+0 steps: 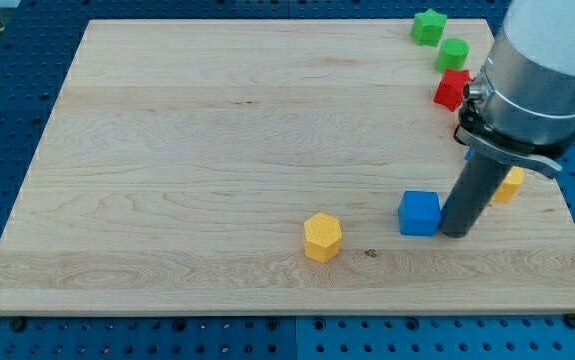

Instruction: Push the blue cube towards the top of the yellow hexagon

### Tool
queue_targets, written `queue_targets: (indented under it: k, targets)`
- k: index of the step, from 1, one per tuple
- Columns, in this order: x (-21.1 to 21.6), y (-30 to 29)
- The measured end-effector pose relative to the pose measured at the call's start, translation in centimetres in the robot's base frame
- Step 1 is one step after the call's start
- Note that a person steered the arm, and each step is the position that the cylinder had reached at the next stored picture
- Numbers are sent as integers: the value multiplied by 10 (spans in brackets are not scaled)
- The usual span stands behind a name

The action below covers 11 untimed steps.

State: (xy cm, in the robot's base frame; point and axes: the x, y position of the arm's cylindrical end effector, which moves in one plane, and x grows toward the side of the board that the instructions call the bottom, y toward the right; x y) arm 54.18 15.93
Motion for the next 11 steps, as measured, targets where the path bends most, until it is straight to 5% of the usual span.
queue_targets:
  k: [3,7,9,11]
  targets:
    - [0,-69]
    - [-24,-51]
    - [-28,-87]
    - [-10,-1]
